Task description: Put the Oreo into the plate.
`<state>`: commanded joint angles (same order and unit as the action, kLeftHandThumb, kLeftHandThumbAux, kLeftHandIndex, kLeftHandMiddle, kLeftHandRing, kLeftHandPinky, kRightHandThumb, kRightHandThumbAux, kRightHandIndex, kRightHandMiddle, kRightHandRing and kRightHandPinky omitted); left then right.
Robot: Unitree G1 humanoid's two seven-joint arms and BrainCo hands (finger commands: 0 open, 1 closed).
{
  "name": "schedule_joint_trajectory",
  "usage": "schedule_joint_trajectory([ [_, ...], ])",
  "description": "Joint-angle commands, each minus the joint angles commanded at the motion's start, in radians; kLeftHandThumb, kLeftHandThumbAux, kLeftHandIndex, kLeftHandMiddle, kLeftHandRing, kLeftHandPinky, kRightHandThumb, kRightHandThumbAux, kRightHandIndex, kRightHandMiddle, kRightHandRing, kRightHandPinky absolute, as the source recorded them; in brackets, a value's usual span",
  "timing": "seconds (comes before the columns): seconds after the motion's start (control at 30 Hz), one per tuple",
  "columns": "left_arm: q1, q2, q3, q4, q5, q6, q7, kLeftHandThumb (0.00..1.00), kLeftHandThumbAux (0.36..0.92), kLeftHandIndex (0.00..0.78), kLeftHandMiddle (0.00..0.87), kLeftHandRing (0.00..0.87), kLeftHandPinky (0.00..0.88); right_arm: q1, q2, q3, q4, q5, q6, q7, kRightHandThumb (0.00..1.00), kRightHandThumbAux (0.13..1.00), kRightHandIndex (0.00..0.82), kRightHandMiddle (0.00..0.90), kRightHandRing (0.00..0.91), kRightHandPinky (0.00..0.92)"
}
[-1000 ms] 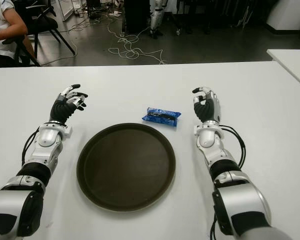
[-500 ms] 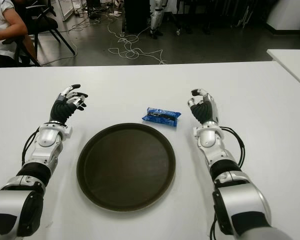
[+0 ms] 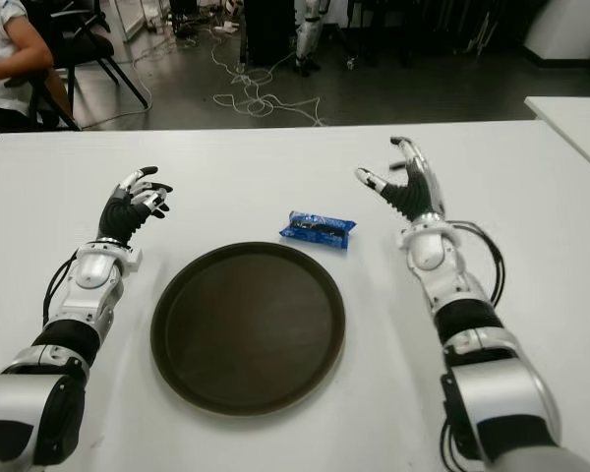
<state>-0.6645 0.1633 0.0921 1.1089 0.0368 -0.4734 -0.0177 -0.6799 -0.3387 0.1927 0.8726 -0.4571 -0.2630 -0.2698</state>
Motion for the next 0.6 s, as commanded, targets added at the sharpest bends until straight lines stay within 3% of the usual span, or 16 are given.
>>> schedule_joint_trajectory([
  [0.13,0.003,-0.001,0.001,-0.003,-0.002,-0.002,-0.002,1.000,0.642,0.194,0.387,0.512,0.489,-0.008,-0.014,0.021,-0.091,-0.035,0.079,0.047,0.278,0.340,0.000,0.000,0.000,0.013],
  [0.37,0.003,-0.003,0.001,-0.003,-0.001,-0.007,0.010,1.000,0.642,0.202,0.387,0.514,0.487,-0.041,-0.029,0.072,-0.305,-0.096,0.253,0.225,0.355,0.362,0.000,0.000,0.000,0.016],
  [0.6,0.006,-0.001,-0.003,-0.004,0.003,-0.012,0.014,1.000,0.642,0.198,0.387,0.514,0.473,-0.037,-0.073,0.158,-0.397,-0.177,0.282,0.384,0.373,0.366,0.000,0.000,0.000,0.012],
])
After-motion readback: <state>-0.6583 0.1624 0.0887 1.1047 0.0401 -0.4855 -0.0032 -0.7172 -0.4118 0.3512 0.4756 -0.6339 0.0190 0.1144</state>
